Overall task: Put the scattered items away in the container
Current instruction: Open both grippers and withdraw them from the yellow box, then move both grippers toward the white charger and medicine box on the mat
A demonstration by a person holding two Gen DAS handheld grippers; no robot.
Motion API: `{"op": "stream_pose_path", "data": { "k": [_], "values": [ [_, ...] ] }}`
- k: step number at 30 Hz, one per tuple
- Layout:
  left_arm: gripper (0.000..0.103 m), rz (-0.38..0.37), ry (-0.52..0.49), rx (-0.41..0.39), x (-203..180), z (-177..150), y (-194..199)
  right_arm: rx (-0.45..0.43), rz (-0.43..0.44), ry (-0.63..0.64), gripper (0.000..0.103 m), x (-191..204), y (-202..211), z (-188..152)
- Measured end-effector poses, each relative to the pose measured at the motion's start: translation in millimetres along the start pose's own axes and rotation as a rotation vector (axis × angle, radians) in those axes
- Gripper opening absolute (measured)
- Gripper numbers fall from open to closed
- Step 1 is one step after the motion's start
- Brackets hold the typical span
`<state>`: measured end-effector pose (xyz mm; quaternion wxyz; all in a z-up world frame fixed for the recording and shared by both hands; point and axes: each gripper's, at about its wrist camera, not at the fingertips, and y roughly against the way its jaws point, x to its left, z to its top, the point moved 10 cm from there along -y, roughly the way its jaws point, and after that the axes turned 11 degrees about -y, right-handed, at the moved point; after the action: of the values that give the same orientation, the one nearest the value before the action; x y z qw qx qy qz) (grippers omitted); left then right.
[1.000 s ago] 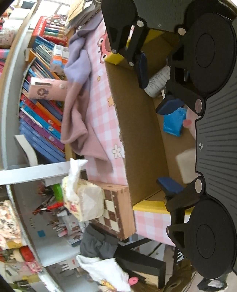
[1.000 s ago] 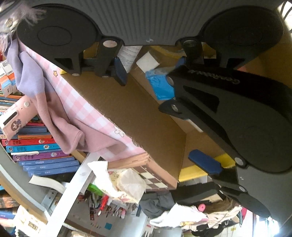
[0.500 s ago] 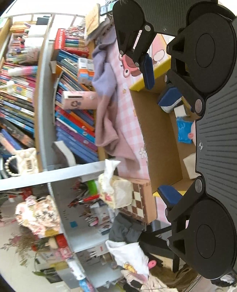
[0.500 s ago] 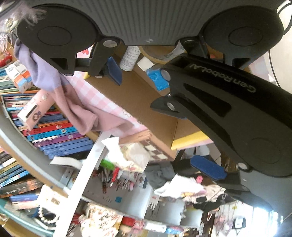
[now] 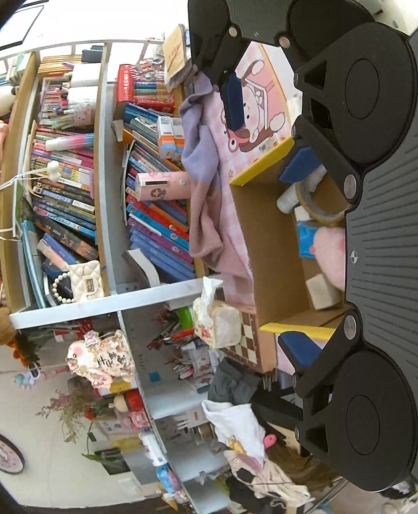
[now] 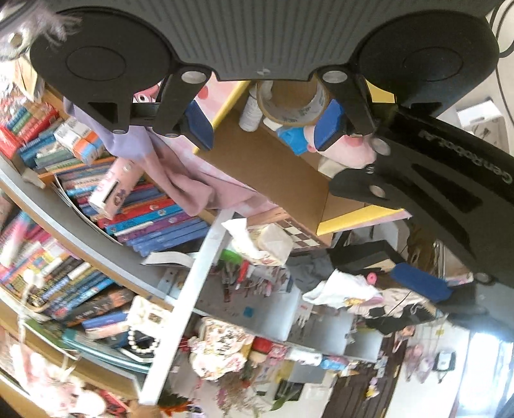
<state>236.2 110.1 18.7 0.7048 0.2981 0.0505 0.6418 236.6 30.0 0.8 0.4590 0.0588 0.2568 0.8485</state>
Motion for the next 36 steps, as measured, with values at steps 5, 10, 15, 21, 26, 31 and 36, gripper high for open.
{"op": "stream_pose_path", "data": {
  "k": [5,10,15,21,26,31,36],
  "values": [
    [0.101,0.011,0.047,-0.013,-5.2,-14.0,23.9,-0.013,-0.031,-0.065,0.068,-1.4,26.3,-12.3],
    [0.101,0.019,0.079,-0.016,-11.7,-26.1,43.1,-0.010,-0.056,-0.130,0.069,-0.2,47.2,-26.8],
    [0.101,0.013,0.096,-0.010,-20.4,-38.1,56.8,0.008,-0.081,-0.200,0.070,1.0,61.8,-44.2],
    [0.101,0.001,0.093,0.008,-31.8,-54.1,69.5,0.034,-0.118,-0.274,0.070,2.1,77.5,-69.2],
    [0.101,-0.006,0.109,0.025,-39.4,-69.0,78.6,0.064,-0.148,-0.331,0.070,1.2,86.7,-91.2],
    [0.101,-0.024,0.118,0.067,-49.9,-87.3,80.8,0.099,-0.157,-0.366,0.071,6.2,92.7,-106.8],
    [0.101,-0.066,0.154,0.119,-60.2,-103.9,81.6,0.151,-0.153,-0.390,0.072,11.0,95.9,-120.9]
  ]
}}
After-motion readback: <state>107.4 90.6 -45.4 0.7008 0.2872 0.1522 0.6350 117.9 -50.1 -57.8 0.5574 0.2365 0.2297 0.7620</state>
